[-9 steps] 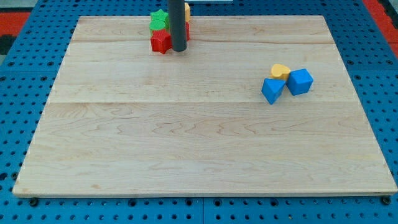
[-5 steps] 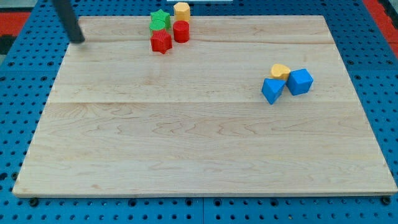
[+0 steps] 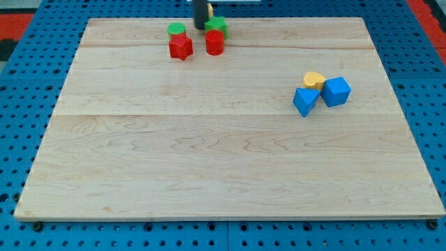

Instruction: Push the red circle towards the left center of the board

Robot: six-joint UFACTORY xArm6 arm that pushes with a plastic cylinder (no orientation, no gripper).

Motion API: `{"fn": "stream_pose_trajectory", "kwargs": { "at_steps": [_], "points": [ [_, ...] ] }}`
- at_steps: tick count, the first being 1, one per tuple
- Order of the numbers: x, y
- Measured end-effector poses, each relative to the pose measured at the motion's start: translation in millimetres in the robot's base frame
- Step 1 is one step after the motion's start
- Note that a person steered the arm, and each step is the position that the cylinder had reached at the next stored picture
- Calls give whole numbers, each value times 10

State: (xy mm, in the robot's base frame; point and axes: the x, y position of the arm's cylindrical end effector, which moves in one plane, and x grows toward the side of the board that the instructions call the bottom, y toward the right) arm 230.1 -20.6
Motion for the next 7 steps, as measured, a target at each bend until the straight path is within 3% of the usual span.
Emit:
{"fn": "stream_pose_trajectory", "kwargs": {
  "at_steps": [1,3,4,5,6,7],
  "points": [
    [170,333],
    [19,354],
    [137,284],
    [542,151],
    [590,132],
    [695,799]
  ]
}}
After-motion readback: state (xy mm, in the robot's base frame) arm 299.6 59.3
